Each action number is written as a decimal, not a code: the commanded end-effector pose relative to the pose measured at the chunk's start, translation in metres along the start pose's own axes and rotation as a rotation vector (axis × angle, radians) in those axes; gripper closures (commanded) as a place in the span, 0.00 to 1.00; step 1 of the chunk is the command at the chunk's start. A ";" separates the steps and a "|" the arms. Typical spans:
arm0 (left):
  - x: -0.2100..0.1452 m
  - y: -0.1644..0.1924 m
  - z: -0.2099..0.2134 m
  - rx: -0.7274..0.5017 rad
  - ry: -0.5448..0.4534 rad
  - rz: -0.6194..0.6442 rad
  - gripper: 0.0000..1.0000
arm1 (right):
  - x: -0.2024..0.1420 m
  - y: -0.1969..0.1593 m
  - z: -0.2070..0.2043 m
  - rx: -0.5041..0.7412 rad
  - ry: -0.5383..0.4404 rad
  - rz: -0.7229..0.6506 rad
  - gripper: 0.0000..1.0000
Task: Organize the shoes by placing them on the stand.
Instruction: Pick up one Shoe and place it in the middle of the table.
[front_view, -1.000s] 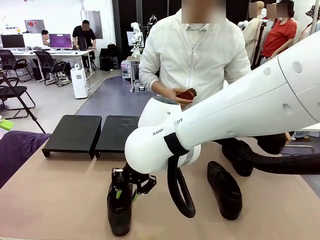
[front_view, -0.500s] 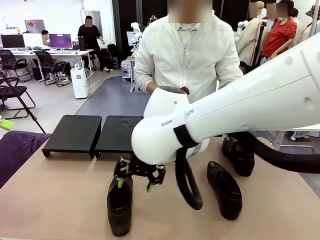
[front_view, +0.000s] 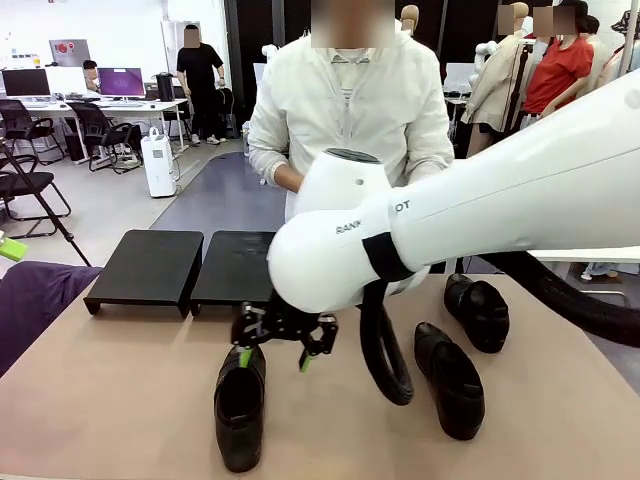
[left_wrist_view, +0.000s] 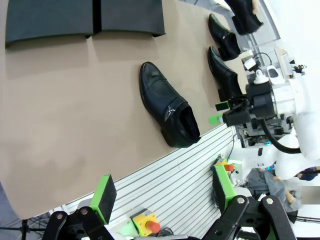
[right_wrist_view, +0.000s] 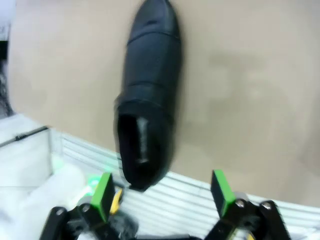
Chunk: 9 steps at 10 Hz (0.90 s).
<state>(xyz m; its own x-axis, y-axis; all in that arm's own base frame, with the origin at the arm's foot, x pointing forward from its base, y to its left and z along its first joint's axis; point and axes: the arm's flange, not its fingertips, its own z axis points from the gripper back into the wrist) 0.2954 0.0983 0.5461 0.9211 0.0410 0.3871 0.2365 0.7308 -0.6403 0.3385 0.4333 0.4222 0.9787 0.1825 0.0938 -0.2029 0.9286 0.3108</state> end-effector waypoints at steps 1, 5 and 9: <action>0.000 0.000 0.001 -0.020 -0.007 -0.016 0.00 | -0.002 0.031 -0.002 0.046 0.030 0.142 0.00; 0.000 0.000 0.001 -0.020 -0.007 -0.016 0.00 | -0.009 0.012 0.024 0.034 0.033 0.165 0.00; 0.000 0.000 0.001 -0.020 -0.007 -0.016 0.00 | -0.084 -0.191 0.185 0.001 0.135 -0.027 0.00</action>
<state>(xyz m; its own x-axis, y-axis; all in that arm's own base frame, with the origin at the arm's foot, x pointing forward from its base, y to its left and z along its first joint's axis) 0.2954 0.0986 0.5460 0.9212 0.0419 0.3869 0.2358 0.7307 -0.6407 0.3093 0.2641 0.5027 0.9692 0.2437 -0.0352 -0.2170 0.9131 0.3451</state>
